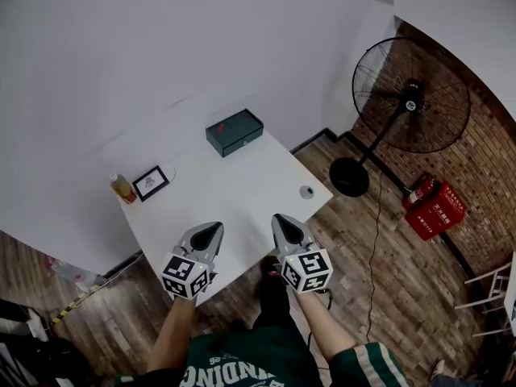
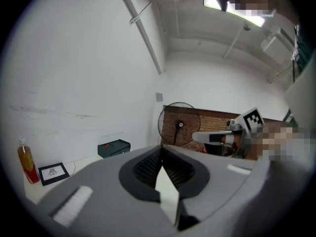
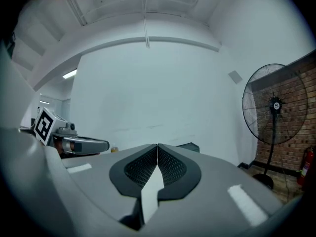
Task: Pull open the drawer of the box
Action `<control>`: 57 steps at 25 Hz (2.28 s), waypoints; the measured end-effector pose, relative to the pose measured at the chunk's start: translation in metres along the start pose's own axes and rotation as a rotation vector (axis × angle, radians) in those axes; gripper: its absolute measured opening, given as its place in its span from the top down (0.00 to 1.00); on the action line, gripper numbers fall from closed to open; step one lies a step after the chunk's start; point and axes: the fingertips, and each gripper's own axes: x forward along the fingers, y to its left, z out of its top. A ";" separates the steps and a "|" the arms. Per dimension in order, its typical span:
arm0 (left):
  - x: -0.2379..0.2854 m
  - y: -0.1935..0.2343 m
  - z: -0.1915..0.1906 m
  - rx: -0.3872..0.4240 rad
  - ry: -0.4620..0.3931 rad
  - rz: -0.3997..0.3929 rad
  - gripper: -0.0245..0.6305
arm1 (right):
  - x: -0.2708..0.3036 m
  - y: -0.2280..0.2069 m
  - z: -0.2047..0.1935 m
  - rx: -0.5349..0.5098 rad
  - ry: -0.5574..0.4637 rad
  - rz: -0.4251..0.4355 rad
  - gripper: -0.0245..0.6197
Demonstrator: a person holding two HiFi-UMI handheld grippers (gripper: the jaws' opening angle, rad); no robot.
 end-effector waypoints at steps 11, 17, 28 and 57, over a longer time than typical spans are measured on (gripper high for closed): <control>0.103 0.080 0.010 -0.053 0.007 0.144 0.88 | 0.142 -0.076 -0.002 -0.013 0.055 0.129 0.96; 0.161 0.126 0.013 -0.093 0.033 0.245 0.88 | 0.223 -0.111 -0.002 -0.030 0.101 0.230 0.96; 0.216 0.179 0.007 -0.153 0.059 0.377 0.88 | 0.317 -0.134 -0.019 -0.051 0.168 0.389 0.96; 0.192 0.215 -0.071 -0.294 0.212 0.493 0.88 | 0.456 -0.208 -0.220 -0.044 0.648 0.262 0.83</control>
